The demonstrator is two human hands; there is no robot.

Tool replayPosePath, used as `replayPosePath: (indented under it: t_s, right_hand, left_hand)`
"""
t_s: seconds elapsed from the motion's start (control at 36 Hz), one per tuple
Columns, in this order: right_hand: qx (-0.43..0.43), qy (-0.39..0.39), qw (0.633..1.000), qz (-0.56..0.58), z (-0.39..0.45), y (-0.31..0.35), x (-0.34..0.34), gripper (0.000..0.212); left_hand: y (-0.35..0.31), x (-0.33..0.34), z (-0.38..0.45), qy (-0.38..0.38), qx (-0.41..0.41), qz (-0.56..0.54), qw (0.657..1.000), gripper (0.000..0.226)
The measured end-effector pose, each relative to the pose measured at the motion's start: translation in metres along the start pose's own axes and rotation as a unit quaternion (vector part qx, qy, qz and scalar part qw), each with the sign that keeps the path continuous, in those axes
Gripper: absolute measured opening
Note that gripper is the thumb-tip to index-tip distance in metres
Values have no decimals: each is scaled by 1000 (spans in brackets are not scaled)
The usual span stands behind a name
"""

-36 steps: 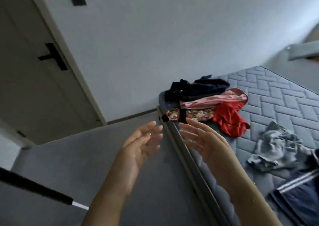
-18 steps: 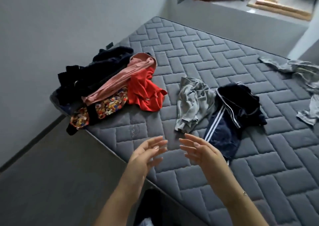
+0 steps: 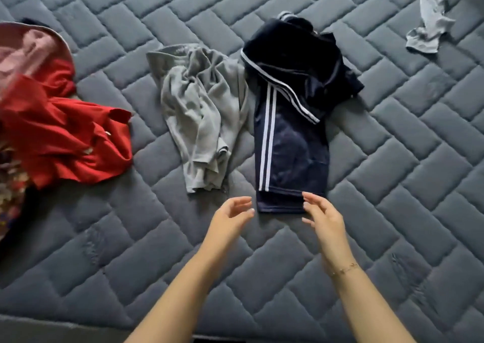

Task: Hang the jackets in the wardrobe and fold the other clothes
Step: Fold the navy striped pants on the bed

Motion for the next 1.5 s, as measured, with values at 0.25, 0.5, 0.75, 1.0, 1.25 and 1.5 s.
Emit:
replayPosePath:
  t_s: [0.25, 0.5, 0.75, 1.0, 1.25, 1.5]
  right_hand:
    - [60, -50, 994, -77, 99, -73, -57, 46]
    - [35, -7, 997, -61, 144, -62, -62, 37]
    - [16, -14, 982, -188, 109, -76, -18, 38]
    - [251, 252, 904, -238, -49, -220, 6, 39]
    - [156, 58, 984, -69, 3, -157, -41, 31]
    - [111, 44, 992, -36, 98, -99, -31, 62]
  left_hand:
    - [12, 56, 131, -210, 65, 135, 966, 78]
    - [-5, 114, 149, -122, 181, 153, 964, 29]
    - [52, 38, 77, -83, 69, 200, 974, 23]
    - [173, -35, -21, 187, -179, 474, 841, 32]
    - [67, -18, 32, -60, 15, 387, 920, 49]
    - [14, 40, 120, -165, 88, 70, 980, 66]
Point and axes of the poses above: each hand's wrist, its own z-axis towards the middle knuckle, its own x-axis out of the palm, y = z × x, the point moved 9 cm from there along z, towards the middle knuckle, and after that the axes turned 2 degrees about -z, right-handed, at the moved point
